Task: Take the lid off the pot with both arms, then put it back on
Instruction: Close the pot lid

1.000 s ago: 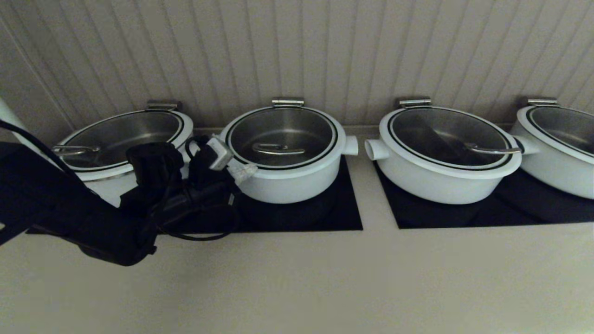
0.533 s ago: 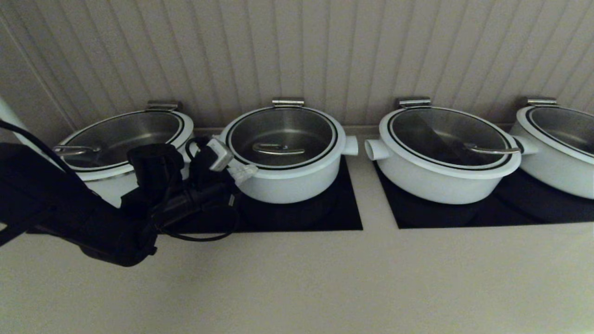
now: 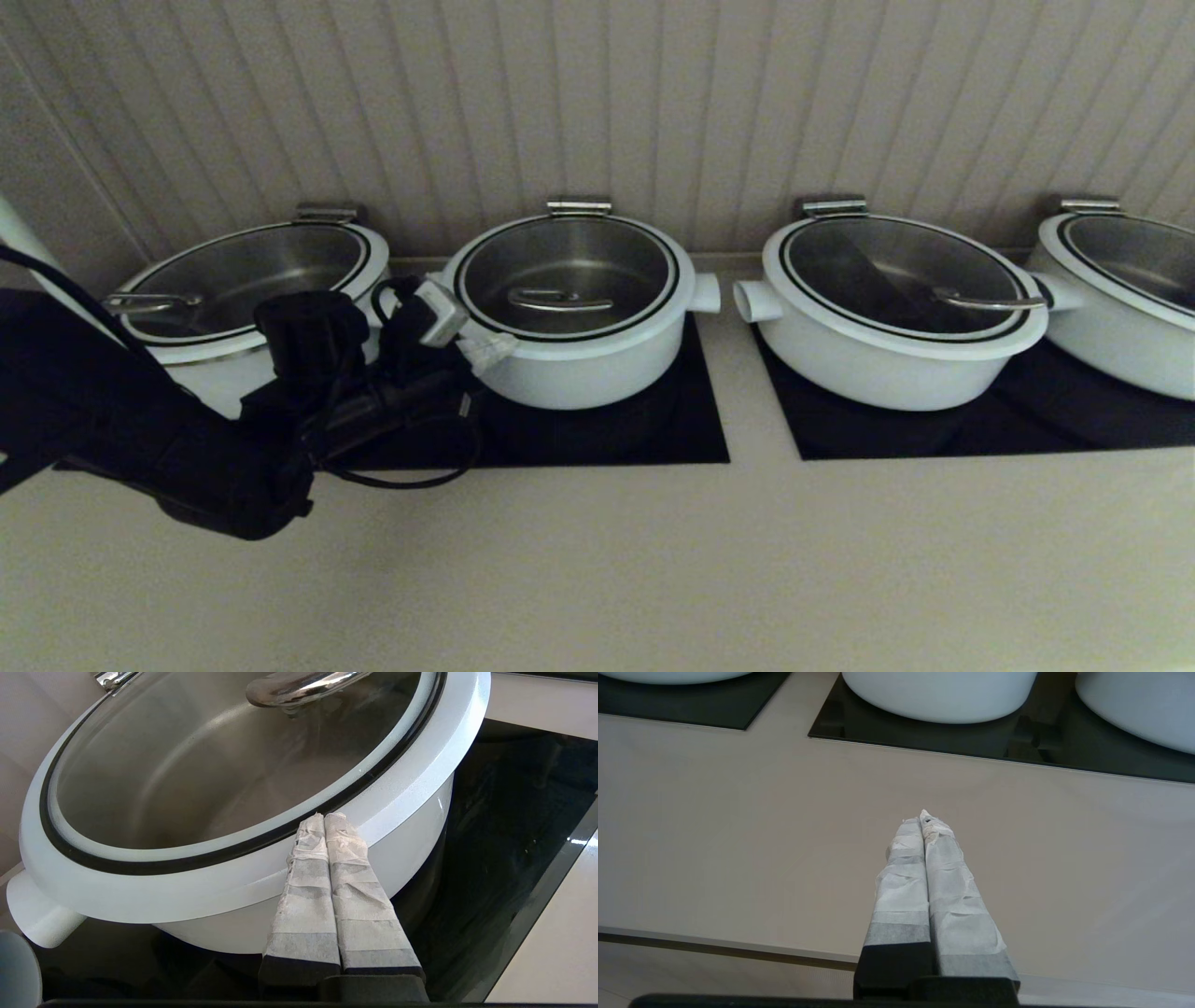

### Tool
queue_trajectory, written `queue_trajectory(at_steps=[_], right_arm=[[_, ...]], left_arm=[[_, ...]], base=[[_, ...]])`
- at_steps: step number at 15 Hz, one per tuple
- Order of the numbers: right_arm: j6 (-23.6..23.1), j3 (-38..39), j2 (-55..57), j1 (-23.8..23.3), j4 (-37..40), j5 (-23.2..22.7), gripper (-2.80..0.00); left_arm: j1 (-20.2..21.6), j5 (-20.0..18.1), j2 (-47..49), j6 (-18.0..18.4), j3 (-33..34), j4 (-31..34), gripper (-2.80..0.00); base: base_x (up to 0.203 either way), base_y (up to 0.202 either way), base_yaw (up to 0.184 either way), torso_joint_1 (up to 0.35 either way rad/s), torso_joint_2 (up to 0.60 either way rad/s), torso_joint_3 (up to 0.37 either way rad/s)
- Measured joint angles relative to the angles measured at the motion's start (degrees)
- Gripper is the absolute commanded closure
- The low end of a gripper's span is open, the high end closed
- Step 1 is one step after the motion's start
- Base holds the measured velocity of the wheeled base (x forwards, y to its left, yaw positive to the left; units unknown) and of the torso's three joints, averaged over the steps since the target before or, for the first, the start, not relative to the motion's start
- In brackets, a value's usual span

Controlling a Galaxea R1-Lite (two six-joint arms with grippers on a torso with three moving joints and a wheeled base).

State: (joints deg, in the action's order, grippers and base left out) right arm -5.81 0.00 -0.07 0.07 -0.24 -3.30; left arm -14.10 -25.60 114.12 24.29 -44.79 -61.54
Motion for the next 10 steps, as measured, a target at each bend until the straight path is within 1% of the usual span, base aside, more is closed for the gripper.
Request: queue_trajectory(at_steps=[10], right_arm=[[0.0, 0.0, 0.0, 0.0, 0.0, 0.0, 0.00]], left_arm=[[0.0, 0.0, -1.6, 0.0, 1.7, 0.3, 0.00]], base=[[0.000, 0.000, 0.000, 0.000, 0.00, 0.000]])
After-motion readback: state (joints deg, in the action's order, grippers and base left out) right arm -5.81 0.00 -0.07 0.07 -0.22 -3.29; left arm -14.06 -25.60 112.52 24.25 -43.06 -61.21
